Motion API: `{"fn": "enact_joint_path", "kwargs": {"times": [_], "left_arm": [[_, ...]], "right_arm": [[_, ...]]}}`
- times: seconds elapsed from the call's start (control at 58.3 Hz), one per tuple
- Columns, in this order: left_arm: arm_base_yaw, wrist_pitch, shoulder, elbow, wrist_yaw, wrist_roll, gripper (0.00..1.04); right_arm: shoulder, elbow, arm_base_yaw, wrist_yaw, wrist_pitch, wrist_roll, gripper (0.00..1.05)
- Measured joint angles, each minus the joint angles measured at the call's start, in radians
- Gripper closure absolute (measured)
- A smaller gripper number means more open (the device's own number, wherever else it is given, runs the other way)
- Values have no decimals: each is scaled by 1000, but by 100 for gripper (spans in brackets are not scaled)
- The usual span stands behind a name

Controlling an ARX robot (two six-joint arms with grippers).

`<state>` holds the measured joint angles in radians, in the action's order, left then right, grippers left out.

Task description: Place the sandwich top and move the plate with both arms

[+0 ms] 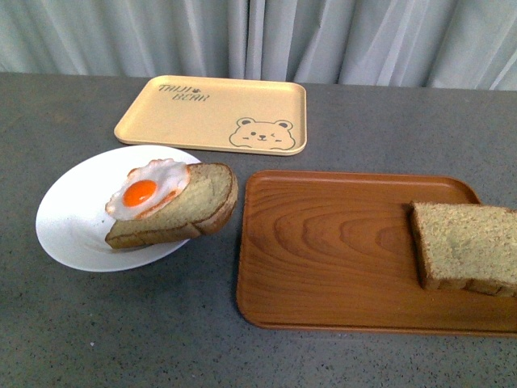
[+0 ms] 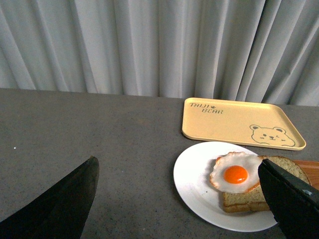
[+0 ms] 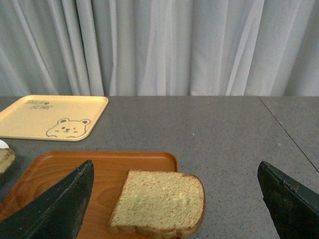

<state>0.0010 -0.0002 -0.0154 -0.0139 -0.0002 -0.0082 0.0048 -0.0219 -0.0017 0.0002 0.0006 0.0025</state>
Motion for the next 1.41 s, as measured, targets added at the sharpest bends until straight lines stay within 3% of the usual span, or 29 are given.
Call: {"fn": "enact_joint_path", "kwargs": {"times": [0.703, 0.789, 0.96, 1.097, 1.234, 1.406], "left_arm": [[0, 0, 0, 0, 0, 0, 9], [0, 0, 0, 0, 0, 0, 9], [0, 0, 0, 0, 0, 0, 9], [0, 0, 0, 0, 0, 0, 9], [0, 0, 0, 0, 0, 0, 9], [0, 0, 0, 0, 0, 0, 9]], "right_arm": [[24, -14, -6, 4, -46, 32, 9], [236, -103, -127, -105, -203, 153, 9], [666, -185, -467, -349, 31, 186, 9], [1000, -239, -632, -466, 219, 178, 9], [1284, -288, -671, -555, 338, 187, 9], [1551, -353, -601, -532, 476, 188, 9]]}}
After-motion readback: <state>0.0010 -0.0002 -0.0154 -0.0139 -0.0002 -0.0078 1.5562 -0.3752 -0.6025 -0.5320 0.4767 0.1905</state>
